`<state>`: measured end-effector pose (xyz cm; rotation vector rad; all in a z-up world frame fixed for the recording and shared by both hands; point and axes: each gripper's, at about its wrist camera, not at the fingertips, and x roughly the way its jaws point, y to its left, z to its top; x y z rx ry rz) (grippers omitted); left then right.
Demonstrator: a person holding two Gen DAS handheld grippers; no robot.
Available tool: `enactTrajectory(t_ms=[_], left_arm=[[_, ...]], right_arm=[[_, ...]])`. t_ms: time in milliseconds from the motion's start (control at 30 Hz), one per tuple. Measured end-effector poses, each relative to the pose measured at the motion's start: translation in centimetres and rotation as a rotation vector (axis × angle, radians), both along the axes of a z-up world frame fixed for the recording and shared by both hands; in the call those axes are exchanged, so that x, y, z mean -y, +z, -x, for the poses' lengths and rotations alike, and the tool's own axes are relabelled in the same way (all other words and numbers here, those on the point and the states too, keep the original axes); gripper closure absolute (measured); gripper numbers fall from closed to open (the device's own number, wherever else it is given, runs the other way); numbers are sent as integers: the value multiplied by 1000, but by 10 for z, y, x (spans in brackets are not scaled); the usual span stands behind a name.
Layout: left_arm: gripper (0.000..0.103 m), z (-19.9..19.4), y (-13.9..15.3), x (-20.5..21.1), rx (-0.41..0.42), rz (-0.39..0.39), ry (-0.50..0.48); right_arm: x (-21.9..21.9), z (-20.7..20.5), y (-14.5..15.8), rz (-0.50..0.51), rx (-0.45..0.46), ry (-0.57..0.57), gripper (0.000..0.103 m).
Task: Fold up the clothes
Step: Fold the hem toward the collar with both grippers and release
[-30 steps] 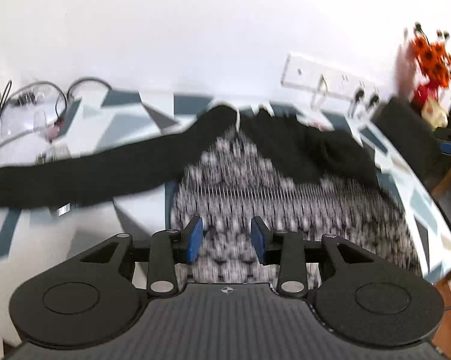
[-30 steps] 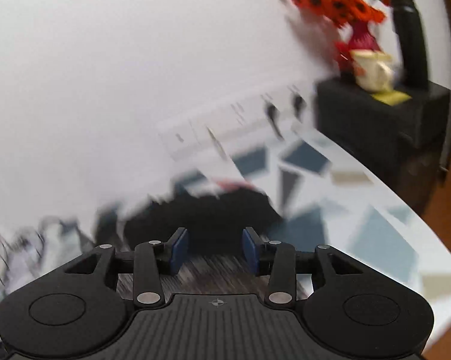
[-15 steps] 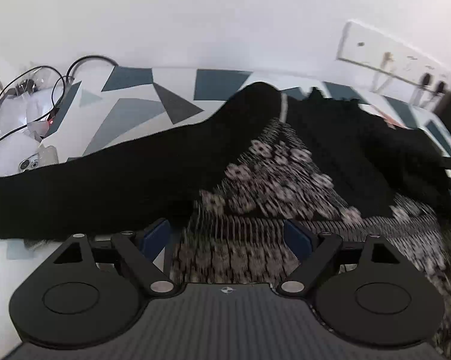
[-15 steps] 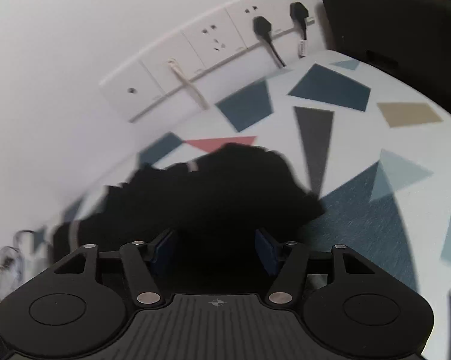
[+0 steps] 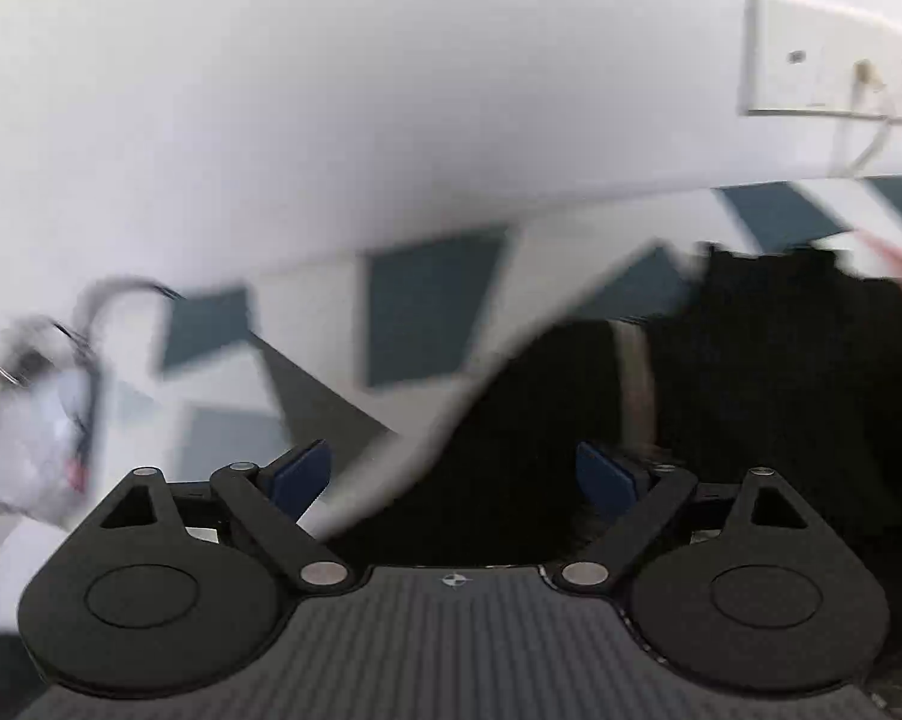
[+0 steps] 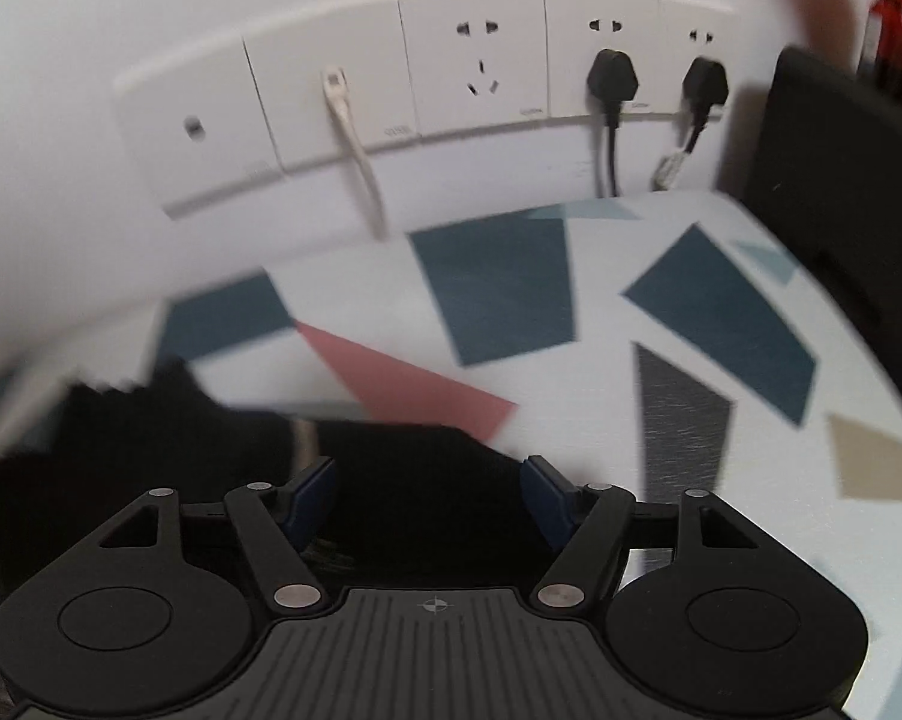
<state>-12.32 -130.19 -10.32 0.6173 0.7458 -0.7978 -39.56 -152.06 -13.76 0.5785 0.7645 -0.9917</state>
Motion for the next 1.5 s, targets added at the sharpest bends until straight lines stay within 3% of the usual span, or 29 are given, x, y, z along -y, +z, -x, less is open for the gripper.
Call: enactTrajectory(t_ms=[133, 233, 333, 433, 500, 567, 767, 833, 867, 900, 1000, 1133, 1300, 1433, 1500], left_arm=[[12, -31, -16, -7, -106, 31, -28], [12, -32, -23, -2, -91, 14, -74], [12, -26, -24, 3, -56, 20, -114], [14, -25, -23, 5, -98, 48, -157], [56, -27, -27, 4, -126, 46, -195], [70, -28, -26, 4, -114, 41, -189], [64, -25, -28, 5, -36, 29, -147], [45, -24, -28, 5, -23, 24, -133], [29, -24, -27, 4, -13, 17, -126], [24, -22, -25, 1, -3, 17, -127], [23, -13, -19, -10, -16, 45, -165], [19, 15, -7, -22, -82, 105, -260], [11, 81, 14, -18, -125, 181, -465], [10, 142, 20, 4, -71, 185, -641], [14, 159, 14, 19, -42, 163, -665]], right_arm=[[-4, 2, -4, 26, -25, 31, 41], [-7, 2, -4, 44, -44, 42, 50], [-12, -1, -5, 66, -55, 39, 51], [-14, -6, -5, 69, -57, 14, 50], [-14, -8, -5, 68, -57, 8, 50], [-13, -10, -6, 75, -55, 5, 49], [-11, -17, -9, 95, -48, -5, 46], [-5, -16, -8, 80, -33, -8, 45], [-1, -12, -4, 63, -14, -20, 49], [1, -5, 1, 55, 13, -43, 50], [-6, 24, 21, 83, 102, -94, 46], [-30, 65, 37, 115, 131, -94, 41], [-44, 116, 21, 5, 149, -212, 41], [-48, 142, 8, -44, 177, -324, 42], [-52, 147, 6, -42, 177, -325, 42]])
